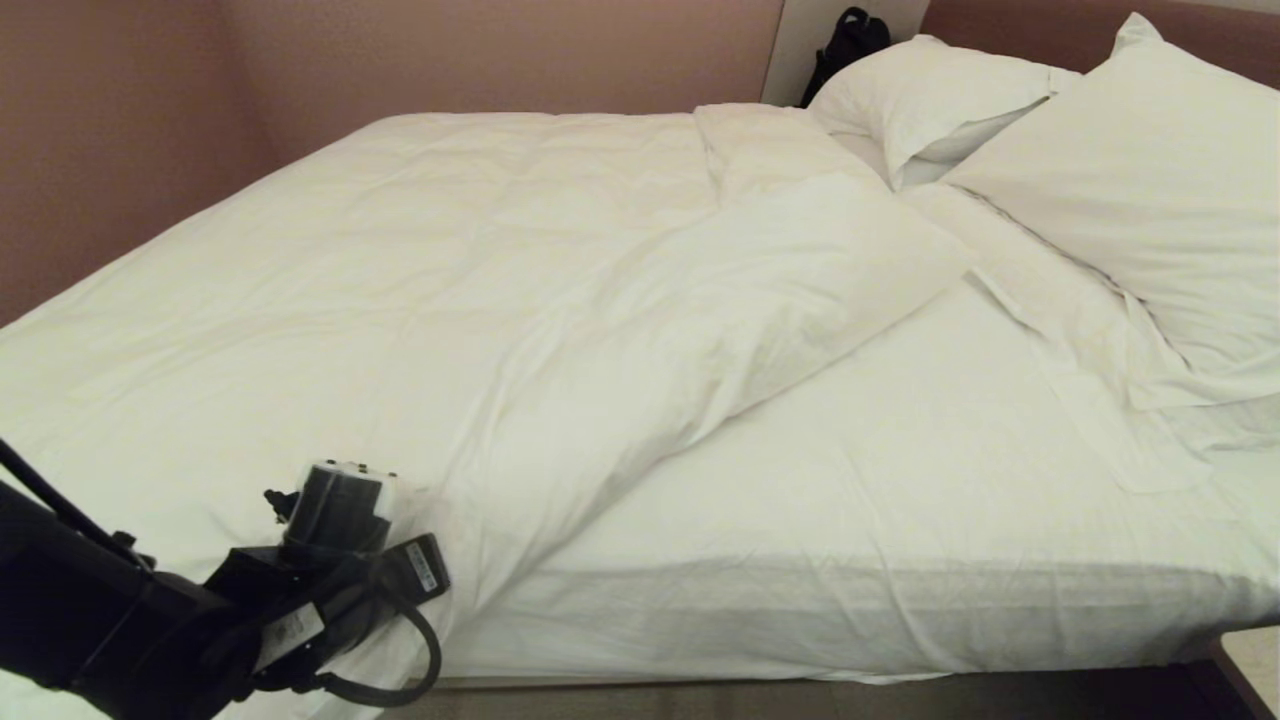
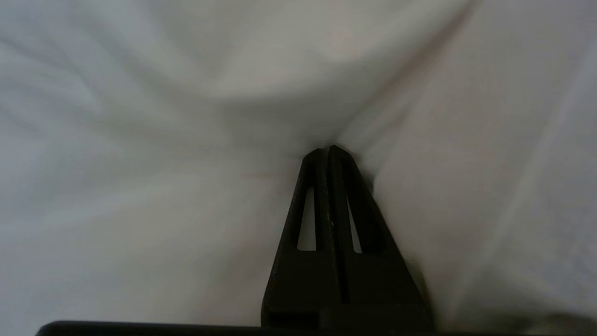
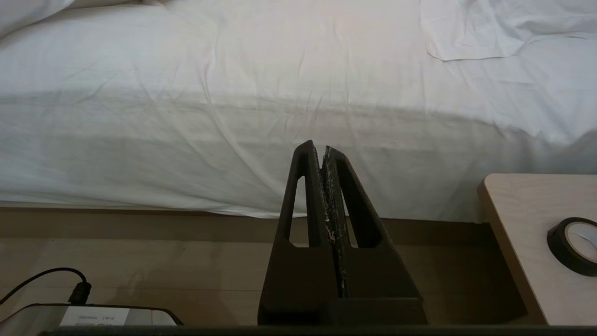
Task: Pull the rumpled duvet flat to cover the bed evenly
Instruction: Flatten the corners of the folded blanket
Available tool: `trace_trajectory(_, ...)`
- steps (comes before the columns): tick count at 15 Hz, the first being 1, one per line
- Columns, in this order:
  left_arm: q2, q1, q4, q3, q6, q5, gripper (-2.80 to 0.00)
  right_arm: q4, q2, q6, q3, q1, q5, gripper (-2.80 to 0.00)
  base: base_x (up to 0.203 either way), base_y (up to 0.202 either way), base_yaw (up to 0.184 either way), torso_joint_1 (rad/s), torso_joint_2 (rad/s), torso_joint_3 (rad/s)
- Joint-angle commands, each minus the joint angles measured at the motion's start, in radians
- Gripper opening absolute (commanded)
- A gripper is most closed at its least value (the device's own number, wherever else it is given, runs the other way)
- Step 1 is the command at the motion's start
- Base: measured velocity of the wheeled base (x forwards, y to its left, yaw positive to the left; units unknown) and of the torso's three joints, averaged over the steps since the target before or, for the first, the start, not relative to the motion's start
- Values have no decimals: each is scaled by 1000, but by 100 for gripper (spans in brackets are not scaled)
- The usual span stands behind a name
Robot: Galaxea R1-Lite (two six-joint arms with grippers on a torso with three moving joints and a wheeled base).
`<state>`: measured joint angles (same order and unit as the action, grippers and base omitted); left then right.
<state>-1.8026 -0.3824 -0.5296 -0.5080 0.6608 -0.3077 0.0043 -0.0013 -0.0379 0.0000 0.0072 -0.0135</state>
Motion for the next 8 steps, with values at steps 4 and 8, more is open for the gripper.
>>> trace_trajectory(4,40,-196,-3,90,0,-7,-280,0,1,0,0,0,0,-280,0,0,0,0,0,0)
trace_trajectory(8,132,-358,4,194,-30,-5,-280,0,1,0,0,0,0,-280,0,0,0,0,0,0)
